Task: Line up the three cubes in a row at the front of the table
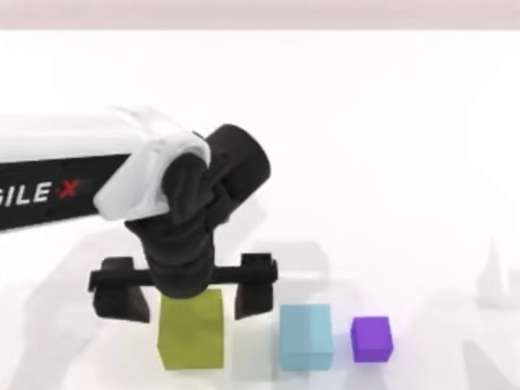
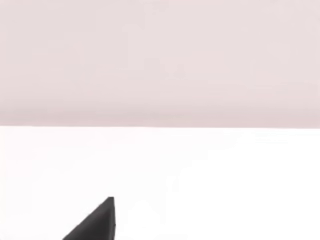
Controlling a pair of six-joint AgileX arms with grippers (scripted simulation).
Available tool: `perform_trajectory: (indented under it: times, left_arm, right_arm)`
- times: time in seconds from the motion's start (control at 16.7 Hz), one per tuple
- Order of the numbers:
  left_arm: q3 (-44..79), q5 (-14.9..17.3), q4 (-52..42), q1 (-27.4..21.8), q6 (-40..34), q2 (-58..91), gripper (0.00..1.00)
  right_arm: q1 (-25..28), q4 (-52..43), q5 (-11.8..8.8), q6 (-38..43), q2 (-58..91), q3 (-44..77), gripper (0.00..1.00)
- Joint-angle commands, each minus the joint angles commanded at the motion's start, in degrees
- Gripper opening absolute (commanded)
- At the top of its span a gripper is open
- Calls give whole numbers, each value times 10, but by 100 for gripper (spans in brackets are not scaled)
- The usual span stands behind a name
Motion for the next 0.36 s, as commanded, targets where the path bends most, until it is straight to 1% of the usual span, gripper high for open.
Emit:
perform_trajectory:
  times: [0.18, 0.36]
  left_arm:
    - [40, 0, -70, 3, 0, -23, 100]
    - [59, 0, -96, 5, 1, -38, 100]
  right_arm:
    - [0, 0, 0, 0, 0, 0, 100]
    - [0, 0, 0, 0, 0, 0, 100]
